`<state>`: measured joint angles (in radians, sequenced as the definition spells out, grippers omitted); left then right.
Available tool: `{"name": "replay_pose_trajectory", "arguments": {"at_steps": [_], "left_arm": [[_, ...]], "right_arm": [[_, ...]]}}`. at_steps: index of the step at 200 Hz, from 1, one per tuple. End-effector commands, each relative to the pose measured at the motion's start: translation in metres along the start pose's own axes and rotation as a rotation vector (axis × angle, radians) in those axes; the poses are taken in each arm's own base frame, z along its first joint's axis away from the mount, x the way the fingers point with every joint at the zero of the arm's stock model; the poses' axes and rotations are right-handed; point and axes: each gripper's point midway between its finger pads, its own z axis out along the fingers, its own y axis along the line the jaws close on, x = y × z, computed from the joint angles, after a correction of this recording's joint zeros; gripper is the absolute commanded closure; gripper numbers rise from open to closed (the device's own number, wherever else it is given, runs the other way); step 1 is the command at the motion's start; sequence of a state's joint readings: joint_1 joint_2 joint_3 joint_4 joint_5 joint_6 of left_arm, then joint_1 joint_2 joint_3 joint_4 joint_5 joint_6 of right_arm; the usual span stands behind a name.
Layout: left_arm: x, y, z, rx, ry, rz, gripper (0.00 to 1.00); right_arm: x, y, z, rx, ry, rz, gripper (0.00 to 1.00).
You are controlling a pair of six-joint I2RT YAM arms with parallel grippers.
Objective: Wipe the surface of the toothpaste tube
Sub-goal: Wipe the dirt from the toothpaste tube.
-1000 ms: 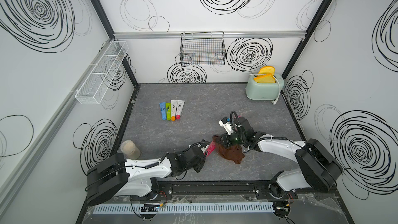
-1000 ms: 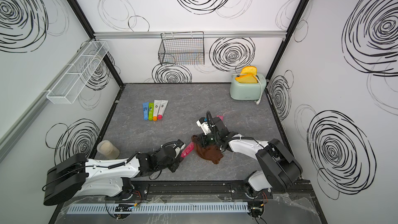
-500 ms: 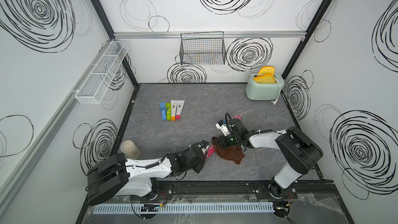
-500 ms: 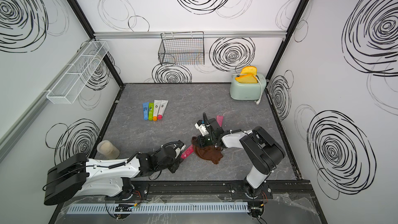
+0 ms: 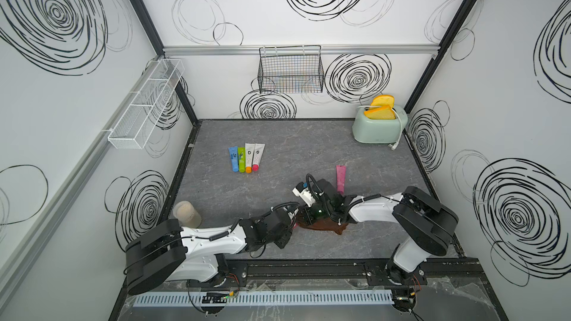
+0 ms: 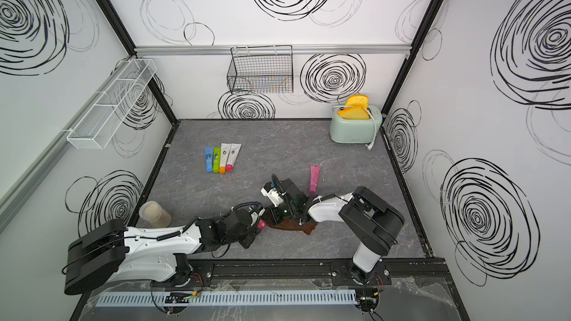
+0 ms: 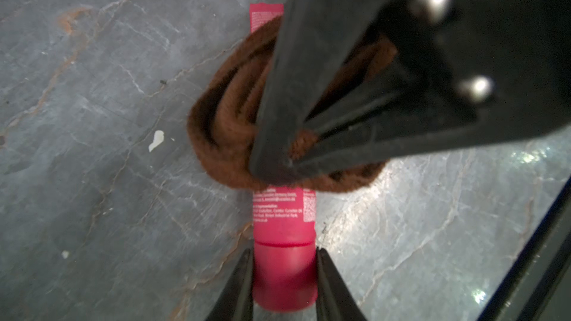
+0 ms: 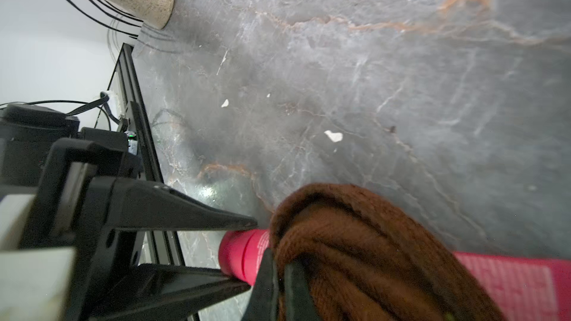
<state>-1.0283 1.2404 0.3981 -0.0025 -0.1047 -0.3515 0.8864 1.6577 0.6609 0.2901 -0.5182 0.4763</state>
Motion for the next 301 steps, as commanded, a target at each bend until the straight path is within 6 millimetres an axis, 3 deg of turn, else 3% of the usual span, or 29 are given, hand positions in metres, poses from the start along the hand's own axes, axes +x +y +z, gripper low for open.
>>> {"name": "replay_pose_trajectory", "arguments": {"at_steps": [1,29,58,96,146,162,187,206,226,259,301], "left_arm": [[-0.046,-0.005,-0.01,0.024,-0.184,-0.026,1.0],[-0.046,-0.006,-0.015,0.04,-0.199,-0.032,1.0],[-0.047,-0.007,-0.019,0.055,-0.218,-0.034,1.0],[-0.047,-0.007,-0.017,0.052,-0.214,-0.034,1.0],[-0.049,-0.005,-0.016,0.047,-0.215,-0.034,1.0],[-0.051,-0.003,-0.018,0.046,-0.222,-0.039,1.0],[-0.053,-0.001,-0.02,0.038,-0.224,-0.046,1.0],[-0.058,0.01,-0.024,-0.009,-0.228,-0.067,1.0],[-0.071,0.029,-0.035,-0.065,-0.265,-0.128,1.0],[-0.105,0.059,-0.046,-0.09,-0.35,-0.256,1.0],[-0.156,0.051,-0.024,-0.055,-0.368,-0.306,1.0]], "right_arm": [[0.029,-0.028,-0.005,0.017,0.077,0.108,1.0],[0.021,-0.085,-0.03,0.158,0.018,0.184,1.0],[0.013,-0.095,-0.042,0.197,-0.024,0.189,1.0],[0.013,-0.088,-0.044,0.189,-0.036,0.175,1.0],[0.038,-0.009,-0.021,-0.008,0.046,0.094,1.0],[0.041,0.002,-0.019,-0.051,0.052,0.09,1.0],[0.039,-0.016,-0.026,-0.013,0.036,0.108,1.0],[0.034,-0.043,-0.048,0.035,-0.012,0.154,1.0],[0.032,-0.059,-0.07,0.095,-0.045,0.164,1.0],[0.044,-0.054,-0.08,0.075,-0.051,0.155,1.0],[0.064,-0.046,-0.088,0.028,-0.076,0.154,1.0]]}}
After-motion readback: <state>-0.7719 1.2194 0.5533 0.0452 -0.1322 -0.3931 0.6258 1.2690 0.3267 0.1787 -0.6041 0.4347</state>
